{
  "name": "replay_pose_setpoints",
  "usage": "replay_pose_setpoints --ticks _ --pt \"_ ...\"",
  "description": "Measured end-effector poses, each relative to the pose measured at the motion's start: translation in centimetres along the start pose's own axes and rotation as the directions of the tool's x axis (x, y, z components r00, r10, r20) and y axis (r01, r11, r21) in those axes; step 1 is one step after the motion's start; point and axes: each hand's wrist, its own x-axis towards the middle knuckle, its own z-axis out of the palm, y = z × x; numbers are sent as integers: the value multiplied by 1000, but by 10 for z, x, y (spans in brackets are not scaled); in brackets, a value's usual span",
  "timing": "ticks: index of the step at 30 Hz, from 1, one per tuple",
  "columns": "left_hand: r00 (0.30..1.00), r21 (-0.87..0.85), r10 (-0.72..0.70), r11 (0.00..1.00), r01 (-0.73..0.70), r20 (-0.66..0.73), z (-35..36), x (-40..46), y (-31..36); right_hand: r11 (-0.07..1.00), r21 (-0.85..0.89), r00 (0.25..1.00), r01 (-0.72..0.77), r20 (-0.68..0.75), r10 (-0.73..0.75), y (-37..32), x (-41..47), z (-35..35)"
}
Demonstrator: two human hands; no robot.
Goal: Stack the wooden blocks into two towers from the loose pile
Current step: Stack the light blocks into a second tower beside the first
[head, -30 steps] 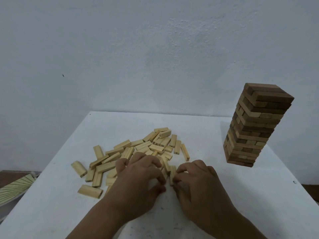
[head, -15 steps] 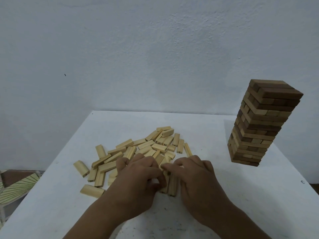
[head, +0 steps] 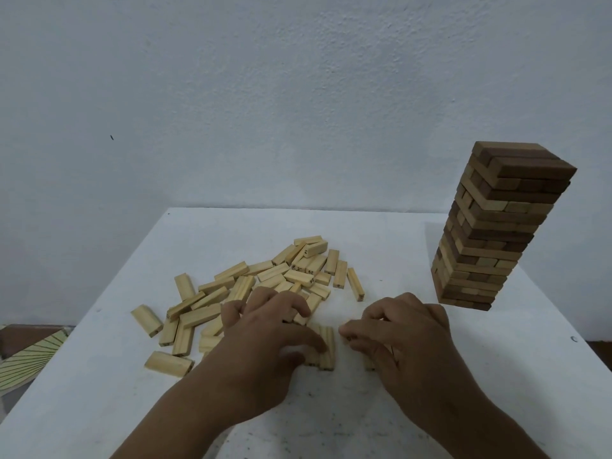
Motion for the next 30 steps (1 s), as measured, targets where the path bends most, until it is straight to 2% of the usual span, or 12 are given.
replay_pose_setpoints --ticks 7,11,18,24,30 --pt "999 22 -22 1000 22 -29 7 0 -8 999 -5 987 47 152 -46 -5 -5 0" --pt "1000 18 -13 1000 14 -28 9 0 -13 998 30 987 61 145 -65 -8 -6 0" --pt "1000 21 7 1000 -6 -7 7 0 -15 998 -42 987 45 158 -38 -7 -3 4" --pt "1000 16 -1 1000 1 5 7 0 -17 995 -84 993 62 108 -53 -6 -2 6" --pt "1000 2 -11 1000 11 -11 5 -1 -20 989 -104 986 101 144 -86 -8 -1 7"
